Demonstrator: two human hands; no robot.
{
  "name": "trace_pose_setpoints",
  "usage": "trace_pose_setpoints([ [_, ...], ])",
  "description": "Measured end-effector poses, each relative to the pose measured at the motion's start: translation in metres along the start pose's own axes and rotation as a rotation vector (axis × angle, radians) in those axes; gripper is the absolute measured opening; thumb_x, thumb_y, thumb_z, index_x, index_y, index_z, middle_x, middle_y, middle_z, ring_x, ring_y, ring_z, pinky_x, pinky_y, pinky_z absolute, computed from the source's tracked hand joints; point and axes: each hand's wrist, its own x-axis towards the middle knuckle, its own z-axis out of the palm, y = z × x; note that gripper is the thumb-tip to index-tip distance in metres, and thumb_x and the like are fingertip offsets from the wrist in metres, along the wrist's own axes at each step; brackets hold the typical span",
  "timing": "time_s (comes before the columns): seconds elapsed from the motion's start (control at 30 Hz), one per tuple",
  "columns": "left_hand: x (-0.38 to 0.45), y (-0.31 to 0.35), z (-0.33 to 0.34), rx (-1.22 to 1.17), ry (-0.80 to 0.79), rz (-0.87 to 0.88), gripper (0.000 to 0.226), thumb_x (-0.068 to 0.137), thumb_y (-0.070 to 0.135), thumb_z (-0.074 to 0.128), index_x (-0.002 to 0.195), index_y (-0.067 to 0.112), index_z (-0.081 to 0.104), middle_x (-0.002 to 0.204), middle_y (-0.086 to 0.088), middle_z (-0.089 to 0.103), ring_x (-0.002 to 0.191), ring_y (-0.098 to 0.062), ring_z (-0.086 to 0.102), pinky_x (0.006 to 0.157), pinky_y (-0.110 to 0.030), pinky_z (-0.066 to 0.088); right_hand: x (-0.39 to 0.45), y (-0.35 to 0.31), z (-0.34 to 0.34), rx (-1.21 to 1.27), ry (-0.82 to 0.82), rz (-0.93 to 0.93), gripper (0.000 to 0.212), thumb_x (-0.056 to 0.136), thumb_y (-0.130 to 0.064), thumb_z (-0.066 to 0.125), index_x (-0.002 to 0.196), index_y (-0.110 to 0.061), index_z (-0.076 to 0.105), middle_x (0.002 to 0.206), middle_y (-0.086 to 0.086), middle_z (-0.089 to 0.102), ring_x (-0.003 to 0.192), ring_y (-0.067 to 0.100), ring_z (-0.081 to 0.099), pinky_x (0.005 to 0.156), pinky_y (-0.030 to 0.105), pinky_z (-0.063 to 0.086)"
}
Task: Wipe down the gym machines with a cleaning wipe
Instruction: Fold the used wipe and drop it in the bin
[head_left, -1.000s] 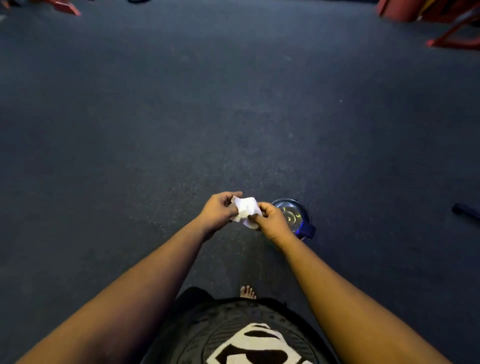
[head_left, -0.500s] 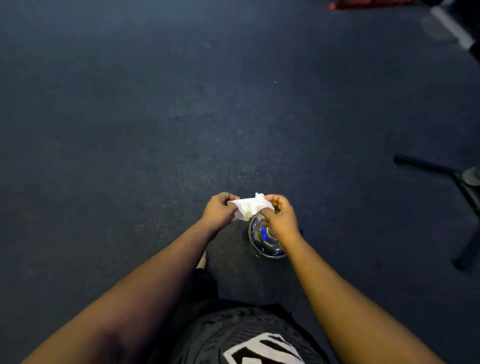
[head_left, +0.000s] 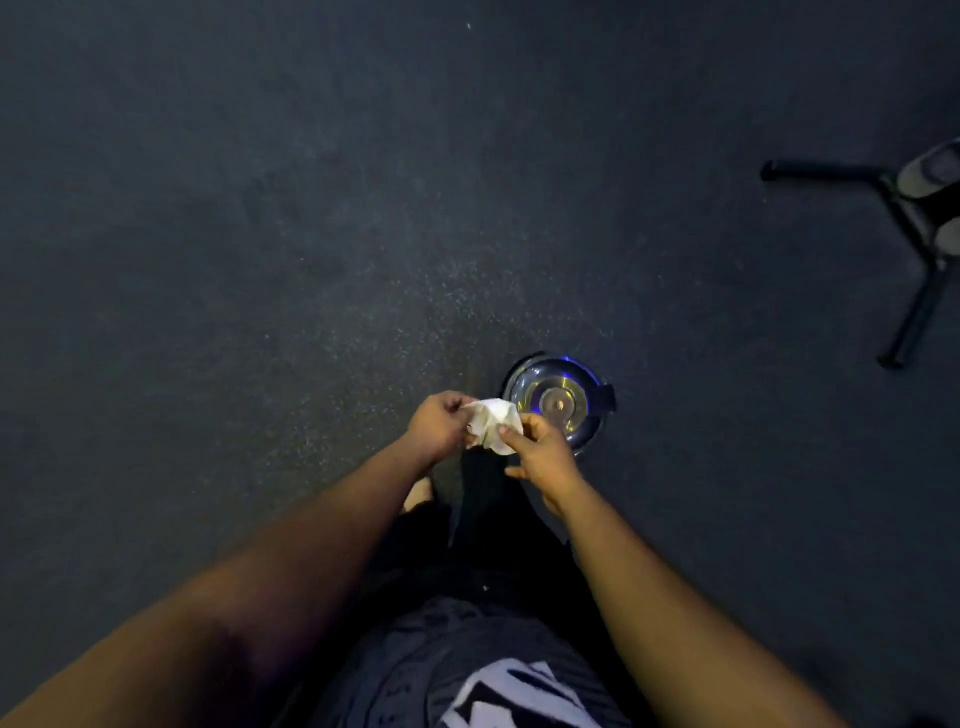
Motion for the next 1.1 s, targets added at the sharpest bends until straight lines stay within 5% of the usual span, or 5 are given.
trace_pose_setpoints([
  [0.5, 0.064, 0.009, 0.015, 0.111, -0.054, -0.113, 0.015, 0.102, 0.011, 0.055, 0.101, 0.013, 0.070, 0.075, -0.003, 0.070, 0.054, -0.009, 0.062, 0.061, -0.028, 0.053, 0.049, 0.003, -0.016, 0.032, 0.017, 0.117, 0.004, 0.098, -0.021, 0.066, 0.100, -0.022, 0.062, 0.103, 0.004, 0.072, 0.087, 0.013, 0.065, 0.059, 0.028, 0.053],
  [0.77, 0.082, 0.010, 0.023, 0.179, -0.119, -0.123, 0.016, 0.103, 0.012, 0.056, 0.107, 0.009, 0.070, 0.077, -0.004, 0.070, 0.054, -0.007, 0.061, 0.053, -0.019, 0.048, 0.063, 0.010, -0.019, 0.026, 0.056, 0.139, 0.010, 0.096, -0.019, 0.068, 0.091, -0.024, 0.061, 0.090, 0.001, 0.069, 0.077, 0.011, 0.064, 0.053, 0.027, 0.052],
  [1.1, 0.091, 0.017, 0.023, 0.194, -0.143, -0.092, 0.022, 0.101, 0.004, 0.053, 0.091, 0.017, 0.067, 0.065, -0.001, 0.066, 0.045, -0.004, 0.058, 0.053, -0.022, 0.050, 0.070, 0.011, -0.014, 0.103, 0.100, 0.157, 0.009, 0.097, -0.015, 0.066, 0.105, -0.013, 0.063, 0.093, 0.003, 0.070, 0.072, 0.010, 0.064, 0.047, 0.022, 0.050],
])
